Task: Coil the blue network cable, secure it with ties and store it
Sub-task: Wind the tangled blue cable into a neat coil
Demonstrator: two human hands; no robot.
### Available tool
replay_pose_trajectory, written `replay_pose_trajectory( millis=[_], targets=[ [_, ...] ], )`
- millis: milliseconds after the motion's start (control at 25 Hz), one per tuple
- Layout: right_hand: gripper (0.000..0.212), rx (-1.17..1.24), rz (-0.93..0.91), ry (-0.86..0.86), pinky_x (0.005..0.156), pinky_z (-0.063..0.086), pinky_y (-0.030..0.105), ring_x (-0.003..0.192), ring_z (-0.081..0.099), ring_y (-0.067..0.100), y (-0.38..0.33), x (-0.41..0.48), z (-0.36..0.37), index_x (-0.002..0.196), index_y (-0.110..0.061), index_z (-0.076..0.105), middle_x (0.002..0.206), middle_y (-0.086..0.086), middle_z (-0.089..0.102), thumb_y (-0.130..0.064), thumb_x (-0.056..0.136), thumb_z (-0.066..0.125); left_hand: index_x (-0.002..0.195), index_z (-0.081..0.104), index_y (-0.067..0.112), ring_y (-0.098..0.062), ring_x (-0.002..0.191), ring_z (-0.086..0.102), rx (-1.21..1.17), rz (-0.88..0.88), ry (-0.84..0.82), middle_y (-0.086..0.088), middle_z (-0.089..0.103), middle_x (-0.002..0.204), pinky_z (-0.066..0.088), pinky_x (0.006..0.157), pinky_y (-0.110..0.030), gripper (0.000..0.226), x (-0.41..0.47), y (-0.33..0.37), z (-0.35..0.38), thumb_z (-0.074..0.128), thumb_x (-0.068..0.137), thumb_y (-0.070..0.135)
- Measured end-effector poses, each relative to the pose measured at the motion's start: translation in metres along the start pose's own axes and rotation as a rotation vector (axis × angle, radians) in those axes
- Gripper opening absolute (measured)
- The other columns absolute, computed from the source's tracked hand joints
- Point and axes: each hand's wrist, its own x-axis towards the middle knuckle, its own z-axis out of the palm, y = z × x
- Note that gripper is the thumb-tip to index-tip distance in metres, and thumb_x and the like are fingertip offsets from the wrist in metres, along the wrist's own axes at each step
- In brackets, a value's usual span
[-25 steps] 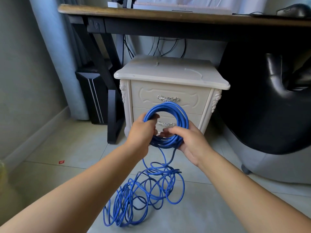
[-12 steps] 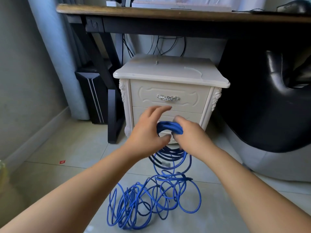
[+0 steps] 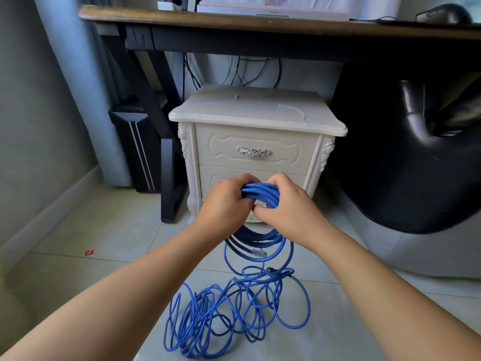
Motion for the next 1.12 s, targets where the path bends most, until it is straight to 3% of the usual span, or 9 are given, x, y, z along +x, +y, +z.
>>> replay_pose_trajectory(
  millis=[120,280,400,520,600,760,840,920,1120],
  targets=[
    [0.044,0.430,0.212,-0.170,0.081,0.059,0.038,0.080,0.073,0.015,0.010,0.000,-0.006,0.115,-0.023,0.052,0.097,-0.001,0.070,-0.032,0.080,0.076,0.094,0.068,0.022,-0.016,0.058,0.056,-0.166,-0.153,0.096,0.001,0.063,0.068,0.058,0.065,-0.039,0.022,0.005,-0.005,-0.002,0.055,0.090,0.005],
    [0.049,0.538,0.263,-0.329,0.093,0.054,0.049,0.090,0.073,0.020,0.021,-0.002,-0.006,0.115,-0.023,0.056,0.092,-0.003,0.076,-0.044,0.075,0.075,0.097,0.069,0.017,-0.016,0.055,0.047,-0.429,-0.355,0.240,-0.003,0.053,0.066,0.057,0.056,-0.033,0.014,0.009,-0.005,-0.006,0.056,0.095,0.011],
    [0.066,0.681,0.266,-0.278,0.089,0.054,0.056,0.096,0.071,0.026,0.017,-0.002,0.001,0.117,-0.021,0.055,0.094,0.001,0.074,-0.048,0.061,0.079,0.093,0.069,0.020,-0.015,0.058,0.044,-0.624,-0.500,0.343,-0.001,0.046,0.065,0.048,0.046,-0.022,0.012,0.009,-0.002,-0.004,0.058,0.095,0.015],
    [0.071,0.820,0.219,-0.225,0.089,0.056,0.051,0.102,0.070,0.022,0.008,0.000,0.001,0.119,-0.024,0.051,0.115,0.012,0.067,-0.042,0.060,0.086,0.085,0.068,0.020,-0.016,0.056,0.041,-0.793,-0.579,0.384,-0.002,0.042,0.062,0.047,0.051,-0.026,0.015,0.009,0.004,-0.001,0.058,0.094,0.015],
    [0.072,0.829,0.180,-0.188,0.089,0.056,0.045,0.102,0.070,0.023,0.004,0.001,0.003,0.121,-0.025,0.048,0.113,0.013,0.068,-0.034,0.060,0.086,0.085,0.067,0.022,-0.015,0.056,0.043,-0.784,-0.589,0.379,0.000,0.042,0.061,0.044,0.059,-0.029,0.013,0.008,0.009,0.000,0.059,0.094,0.018],
    [0.025,0.851,0.217,0.088,0.067,0.055,0.038,0.068,0.072,0.023,0.004,0.008,0.007,0.105,-0.018,0.055,0.067,0.007,0.062,-0.002,0.086,0.063,0.087,0.062,0.017,-0.021,0.061,0.058,-0.815,-0.514,0.210,0.002,0.050,0.053,0.043,0.073,-0.035,0.008,0.005,0.014,0.002,0.060,0.094,0.020],
    [0.022,0.904,0.280,0.178,0.057,0.050,0.032,0.050,0.062,0.016,0.007,0.013,0.003,0.096,-0.017,0.056,0.049,0.000,0.049,0.003,0.089,0.050,0.088,0.063,0.017,-0.020,0.068,0.061,-0.732,-0.435,0.071,0.004,0.058,0.054,0.047,0.076,-0.036,0.006,0.005,0.015,-0.003,0.062,0.093,0.019],
    [0.023,0.899,0.297,0.202,0.050,0.047,0.028,0.042,0.053,0.013,0.011,0.018,-0.005,0.093,-0.016,0.058,0.046,-0.001,0.044,0.004,0.089,0.048,0.092,0.067,0.017,-0.016,0.077,0.065,-0.676,-0.384,-0.064,0.002,0.067,0.071,0.052,0.082,-0.034,0.002,0.004,0.017,-0.011,0.066,0.091,0.019],
    [0.028,0.548,0.167,0.073,0.050,0.055,0.036,0.039,0.050,0.016,0.014,0.016,-0.018,0.091,-0.018,0.060,0.044,-0.002,0.047,0.006,0.086,0.048,0.132,0.054,0.027,-0.011,0.095,0.066,-0.561,-0.206,-0.148,0.003,0.065,0.114,0.054,0.087,-0.026,0.053,0.005,0.010,-0.019,0.073,0.085,0.016]
  ],
)
